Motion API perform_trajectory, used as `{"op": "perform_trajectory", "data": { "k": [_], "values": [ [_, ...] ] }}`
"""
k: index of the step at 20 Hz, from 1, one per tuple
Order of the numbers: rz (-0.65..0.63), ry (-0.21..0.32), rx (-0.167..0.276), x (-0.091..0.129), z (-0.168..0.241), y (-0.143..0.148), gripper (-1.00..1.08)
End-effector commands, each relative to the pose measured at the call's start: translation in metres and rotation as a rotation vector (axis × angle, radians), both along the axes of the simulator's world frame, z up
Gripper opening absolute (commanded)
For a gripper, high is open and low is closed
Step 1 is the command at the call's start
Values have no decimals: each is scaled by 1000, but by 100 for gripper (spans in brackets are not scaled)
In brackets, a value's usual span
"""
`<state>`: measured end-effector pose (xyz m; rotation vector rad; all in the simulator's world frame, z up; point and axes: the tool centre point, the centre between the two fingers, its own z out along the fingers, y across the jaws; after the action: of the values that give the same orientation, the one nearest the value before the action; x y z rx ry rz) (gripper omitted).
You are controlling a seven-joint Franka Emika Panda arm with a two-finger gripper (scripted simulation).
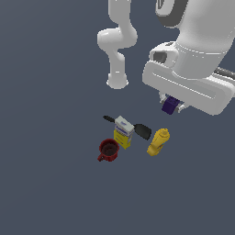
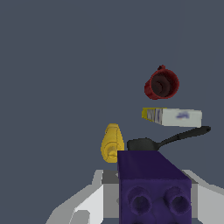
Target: Pick up a designated object from a clutter of objects.
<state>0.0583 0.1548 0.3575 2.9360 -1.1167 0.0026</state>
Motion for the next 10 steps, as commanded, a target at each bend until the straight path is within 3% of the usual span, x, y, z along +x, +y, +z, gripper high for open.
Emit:
{"op": "perform_trajectory", "data": {
  "k": [1, 10],
  "values": [
    [-2, 1, 0, -1, 14, 16, -100],
    [-1, 1, 1, -2, 38, 44, -100]
  ]
}}
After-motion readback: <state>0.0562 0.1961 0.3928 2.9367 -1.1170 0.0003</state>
